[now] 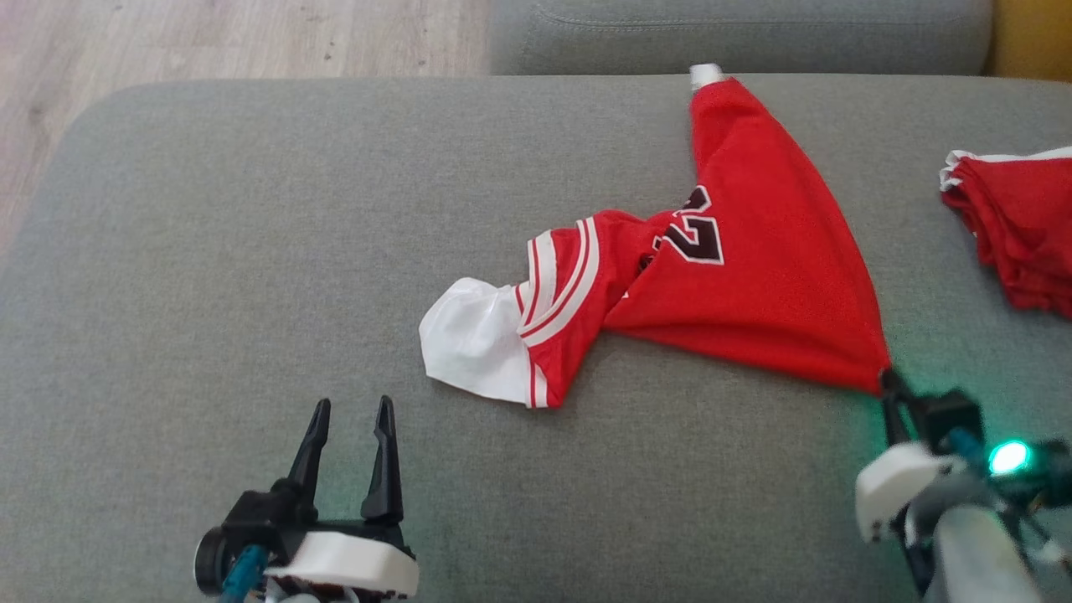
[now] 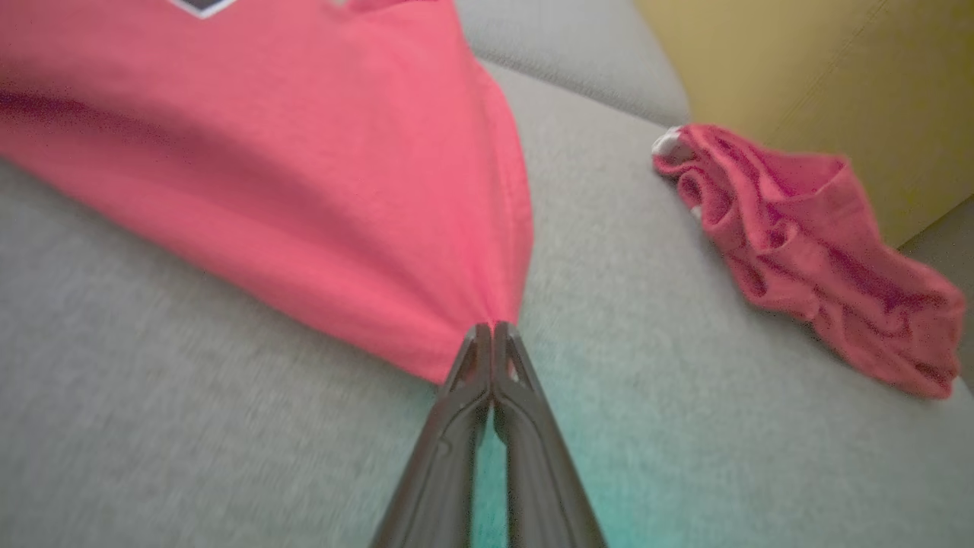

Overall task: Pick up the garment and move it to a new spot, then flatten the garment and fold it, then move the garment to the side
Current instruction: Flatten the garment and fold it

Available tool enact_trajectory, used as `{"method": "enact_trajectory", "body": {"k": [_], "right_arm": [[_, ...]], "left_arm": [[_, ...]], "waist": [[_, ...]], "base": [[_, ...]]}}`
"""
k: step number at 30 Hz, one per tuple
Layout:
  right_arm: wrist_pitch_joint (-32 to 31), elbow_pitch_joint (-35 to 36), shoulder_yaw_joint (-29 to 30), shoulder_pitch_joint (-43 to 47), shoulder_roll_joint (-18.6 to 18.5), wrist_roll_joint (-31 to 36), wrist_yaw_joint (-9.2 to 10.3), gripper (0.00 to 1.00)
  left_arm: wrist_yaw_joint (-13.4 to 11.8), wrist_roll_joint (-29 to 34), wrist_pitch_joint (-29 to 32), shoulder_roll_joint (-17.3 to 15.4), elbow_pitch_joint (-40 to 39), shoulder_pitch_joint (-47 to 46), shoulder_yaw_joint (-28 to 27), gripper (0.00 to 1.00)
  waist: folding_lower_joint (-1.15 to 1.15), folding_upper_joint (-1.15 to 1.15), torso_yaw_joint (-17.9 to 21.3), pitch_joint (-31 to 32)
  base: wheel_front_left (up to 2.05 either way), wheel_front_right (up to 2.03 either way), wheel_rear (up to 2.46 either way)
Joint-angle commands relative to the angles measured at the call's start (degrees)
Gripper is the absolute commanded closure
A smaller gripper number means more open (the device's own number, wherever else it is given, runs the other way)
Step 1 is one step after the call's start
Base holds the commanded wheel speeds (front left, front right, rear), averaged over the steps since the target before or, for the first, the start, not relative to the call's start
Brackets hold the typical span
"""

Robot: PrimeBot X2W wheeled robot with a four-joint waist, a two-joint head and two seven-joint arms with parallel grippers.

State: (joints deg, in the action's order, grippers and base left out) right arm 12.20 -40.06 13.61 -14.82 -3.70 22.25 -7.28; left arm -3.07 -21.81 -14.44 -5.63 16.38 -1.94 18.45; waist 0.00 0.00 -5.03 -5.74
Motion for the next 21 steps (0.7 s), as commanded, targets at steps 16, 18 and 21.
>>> {"method": "enact_trajectory", "body": {"k": [16, 18, 21], "right_arm": [[0.8, 8.5, -9.0, 2.5, 0.8, -12.7, -0.21, 0.0], [0.8, 11.4, -9.7, 3.3, 0.8, -15.0, -0.21, 0.0], [-0.1, 16.1, -10.9, 4.6, 0.8, -18.0, -0.21, 0.0]], "left_arm": [[-0.6, -0.4, -0.4, -1.1, -1.5, -0.9, -0.9, 0.0], [-0.2, -0.3, -0.2, -1.1, -1.5, -1.0, -0.2, 0.0], [0.8, 0.2, 0.8, -0.9, -1.1, -1.8, 1.6, 0.0]], "waist": [[0.0, 0.0, 0.5, 2.2], [0.0, 0.0, 0.9, 2.6], [0.0, 0.0, 1.7, 2.5]], "base": [[0.0, 0.0, 0.0], [0.0, 0.0, 0.0], [0.0, 0.0, 0.0]]}}
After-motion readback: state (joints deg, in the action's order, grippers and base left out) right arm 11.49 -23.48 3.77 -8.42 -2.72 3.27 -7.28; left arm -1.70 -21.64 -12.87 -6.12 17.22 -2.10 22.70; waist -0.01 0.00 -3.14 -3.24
